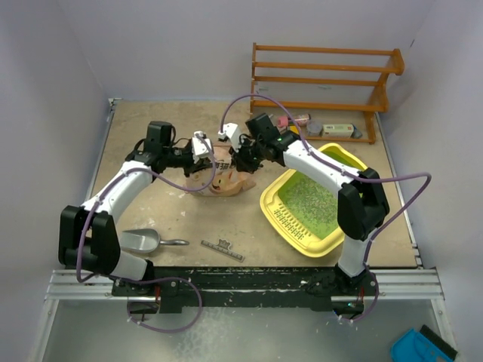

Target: Fill the litter box with clean litter

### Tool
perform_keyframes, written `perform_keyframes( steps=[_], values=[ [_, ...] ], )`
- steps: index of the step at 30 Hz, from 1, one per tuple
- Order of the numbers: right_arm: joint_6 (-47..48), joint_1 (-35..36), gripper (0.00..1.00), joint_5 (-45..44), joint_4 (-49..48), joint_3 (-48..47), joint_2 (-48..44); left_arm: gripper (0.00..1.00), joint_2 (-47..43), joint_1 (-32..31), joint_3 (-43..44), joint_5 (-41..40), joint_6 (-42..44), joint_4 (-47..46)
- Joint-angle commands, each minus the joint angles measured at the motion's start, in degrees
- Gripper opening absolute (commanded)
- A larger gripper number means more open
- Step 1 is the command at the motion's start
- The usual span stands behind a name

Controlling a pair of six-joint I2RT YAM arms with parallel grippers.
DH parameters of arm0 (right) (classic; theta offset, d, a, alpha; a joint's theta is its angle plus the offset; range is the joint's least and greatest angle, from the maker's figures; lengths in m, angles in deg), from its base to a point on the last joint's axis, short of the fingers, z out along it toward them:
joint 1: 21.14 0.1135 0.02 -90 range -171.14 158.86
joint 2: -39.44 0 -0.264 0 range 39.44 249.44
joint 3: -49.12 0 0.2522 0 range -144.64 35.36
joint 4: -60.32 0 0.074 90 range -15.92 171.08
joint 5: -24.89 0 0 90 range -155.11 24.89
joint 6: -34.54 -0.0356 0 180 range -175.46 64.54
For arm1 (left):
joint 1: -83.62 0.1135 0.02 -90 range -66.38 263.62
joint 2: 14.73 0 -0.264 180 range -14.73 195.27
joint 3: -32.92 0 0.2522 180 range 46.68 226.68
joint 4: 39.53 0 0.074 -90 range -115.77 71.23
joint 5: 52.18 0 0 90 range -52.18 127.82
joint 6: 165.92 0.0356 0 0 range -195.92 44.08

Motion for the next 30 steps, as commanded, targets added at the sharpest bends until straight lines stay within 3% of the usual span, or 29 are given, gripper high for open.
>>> perform_keyframes(
  steps=[1,2,3,4,8,12,15,18,22,23,24,25,30],
  values=[
    [-1.2,-2.02,0.0,-2.56,1.53,2.06,-2.86,0.18,-4.2,1.39,-0.79,1.33,1.58,-5.17],
    [-1.34,-2.09,0.0,-1.45,1.54,2.28,-3.35,0.24,-4.33,1.34,-0.93,1.94,1.72,-5.56],
    [-1.31,-2.08,0.0,-0.68,1.73,2.26,-3.6,0.43,-4.43,1.24,-0.9,2.1,1.83,-5.69],
    [-1.34,-2.08,0.0,0.1,2.19,2.04,-3.76,0.54,-4.56,1.22,-0.79,1.92,2.16,-5.62],
    [-0.62,-2.07,0.0,0.72,2.7,1.17,-3.78,0.92,-3.43,1.13,1.24,1.45,6.52,-0.54],
    [-0.91,-2.06,0.0,1.8,2.31,1.46,-4.41,0.95,2.0,1.14,6.85,3.13,13.2,10.9],
    [-1.12,-2.07,0.0,2.63,1.72,1.85,-5.11,0.9,4.37,1.13,7.93,5.17,13.45,10.57],
    [-0.97,-2.03,0.0,2.99,2.6,1.71,-5.42,0.67,6.38,1.13,9.34,3.61,15.9,13.36],
    [-1.47,-2.08,0.0,3.34,4.46,1.08,-5.76,0.48,8.07,1.13,10.1,0.11,17.55,16.76],
    [-1.49,-2.1,0.0,2.83,4.71,1.0,-5.86,0.41,8.23,1.16,10.08,-0.59,17.28,16.86],
    [-1.45,-2.05,0.0,1.93,4.77,1.16,-6.03,0.25,8.35,1.14,10.01,-1.43,16.9,16.9],
    [-1.52,-2.08,0.0,0.45,5.08,1.39,-6.18,0.03,8.3,1.13,9.89,-2.53,15.68,16.11],
    [-1.37,-2.26,0.01,-5.56,6.94,2.22,-5.47,0.0,8.83,1.18,11.82,-7.83,9.01,13.82]
  ],
)
